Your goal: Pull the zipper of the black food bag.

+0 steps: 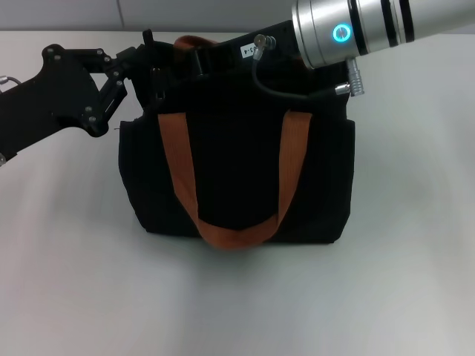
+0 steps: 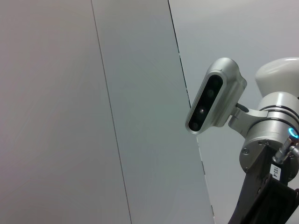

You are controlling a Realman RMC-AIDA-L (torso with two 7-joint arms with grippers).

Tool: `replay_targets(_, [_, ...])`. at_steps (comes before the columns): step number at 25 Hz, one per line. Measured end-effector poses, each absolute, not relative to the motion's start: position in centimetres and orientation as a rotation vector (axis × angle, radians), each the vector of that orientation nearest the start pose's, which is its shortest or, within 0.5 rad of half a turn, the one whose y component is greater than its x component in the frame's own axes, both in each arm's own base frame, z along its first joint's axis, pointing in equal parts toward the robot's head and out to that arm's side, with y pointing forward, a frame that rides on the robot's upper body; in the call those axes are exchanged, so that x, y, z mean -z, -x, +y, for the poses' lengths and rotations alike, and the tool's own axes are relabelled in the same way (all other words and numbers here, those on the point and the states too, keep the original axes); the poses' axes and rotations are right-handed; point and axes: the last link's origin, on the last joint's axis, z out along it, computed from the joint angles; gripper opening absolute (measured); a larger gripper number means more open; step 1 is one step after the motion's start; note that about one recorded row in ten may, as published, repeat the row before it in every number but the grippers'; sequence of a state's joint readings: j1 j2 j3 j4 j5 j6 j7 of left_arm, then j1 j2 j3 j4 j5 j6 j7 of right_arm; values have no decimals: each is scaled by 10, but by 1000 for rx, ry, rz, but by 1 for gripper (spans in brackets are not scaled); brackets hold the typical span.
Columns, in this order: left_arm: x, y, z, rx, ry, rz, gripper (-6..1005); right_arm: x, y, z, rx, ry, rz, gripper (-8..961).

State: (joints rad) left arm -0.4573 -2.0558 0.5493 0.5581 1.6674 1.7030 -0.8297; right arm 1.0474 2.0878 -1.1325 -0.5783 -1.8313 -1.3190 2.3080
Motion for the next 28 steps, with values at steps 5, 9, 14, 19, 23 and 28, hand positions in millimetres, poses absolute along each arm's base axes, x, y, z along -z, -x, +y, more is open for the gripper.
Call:
replay_targets(5, [-46,267,316,995,2324,-28,50,62,-62,405,-575,2919,1251,16])
replay_targets(9, [-49,270,314,996,2310,-36,51,55,-65,404,-579,2909,1243,-1])
replay_targets(14, [-50,272,312,996,2302,-43,52,53,-68,401,-547,2902,1253,-1])
replay_targets(19, [-50,274,310,993,2301,-49,53,49,-75,400,-504,2874,1278,0])
replay_targets(23, [-50,275,310,992,2300,-52,53,44,-82,398,-467,2842,1296,0])
replay_targets(28, [-51,275,309,991,2299,-52,54,36,-91,395,-431,2799,1316,0])
